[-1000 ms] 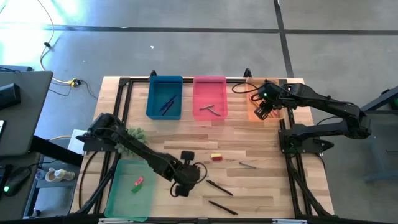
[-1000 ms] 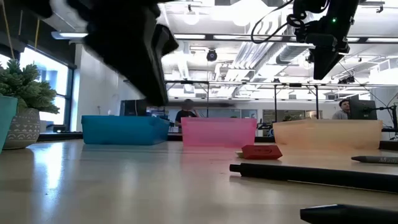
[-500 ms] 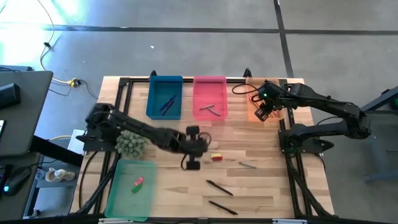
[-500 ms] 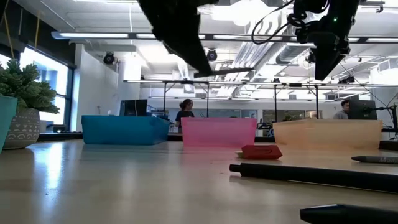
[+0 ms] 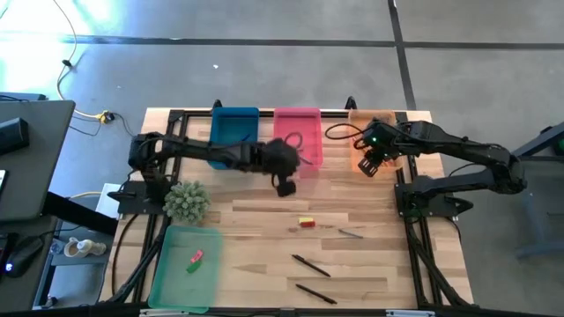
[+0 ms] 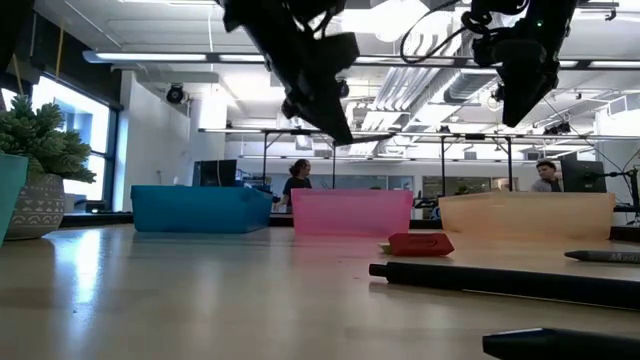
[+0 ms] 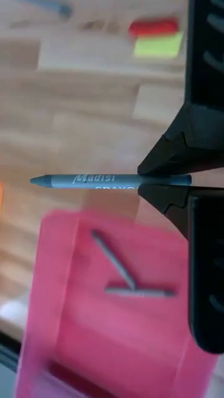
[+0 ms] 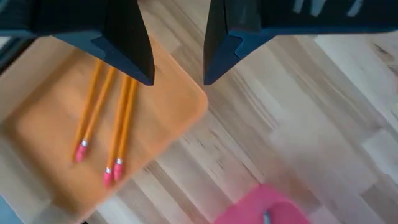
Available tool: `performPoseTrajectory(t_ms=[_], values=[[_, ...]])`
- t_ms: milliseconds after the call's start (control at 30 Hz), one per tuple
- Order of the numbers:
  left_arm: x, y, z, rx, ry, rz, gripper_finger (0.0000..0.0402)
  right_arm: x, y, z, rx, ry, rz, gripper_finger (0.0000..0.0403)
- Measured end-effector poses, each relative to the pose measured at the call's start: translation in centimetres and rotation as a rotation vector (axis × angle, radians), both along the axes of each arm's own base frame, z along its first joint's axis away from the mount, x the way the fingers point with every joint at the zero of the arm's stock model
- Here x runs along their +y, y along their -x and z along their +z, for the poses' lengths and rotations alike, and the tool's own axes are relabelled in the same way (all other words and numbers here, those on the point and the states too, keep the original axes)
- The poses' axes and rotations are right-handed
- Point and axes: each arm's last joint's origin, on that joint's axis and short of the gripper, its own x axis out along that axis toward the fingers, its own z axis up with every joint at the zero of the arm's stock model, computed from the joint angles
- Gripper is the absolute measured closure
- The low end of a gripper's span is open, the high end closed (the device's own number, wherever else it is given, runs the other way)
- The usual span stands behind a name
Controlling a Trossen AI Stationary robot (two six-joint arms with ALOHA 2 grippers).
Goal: Sort crayons/erasers/pens/pencils in bins
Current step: Put the gray crayon into the pink bin
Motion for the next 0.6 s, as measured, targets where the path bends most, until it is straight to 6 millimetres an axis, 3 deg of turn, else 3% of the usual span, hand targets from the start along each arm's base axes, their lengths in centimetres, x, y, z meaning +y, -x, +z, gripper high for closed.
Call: performPoseTrajectory(t_ms=[400,600], values=[[7.5,2.2,-0.2,-0.002,0.014,0.159,0.0397,1.8,-2.3,0.8,-0.203,0.007,0.084,0.0274],[9.6,2.3,-2.7,0.045,0.088,0.173,0.0397,3.0,-3.8,1.6,-0.352,0.017,0.212,0.0274]])
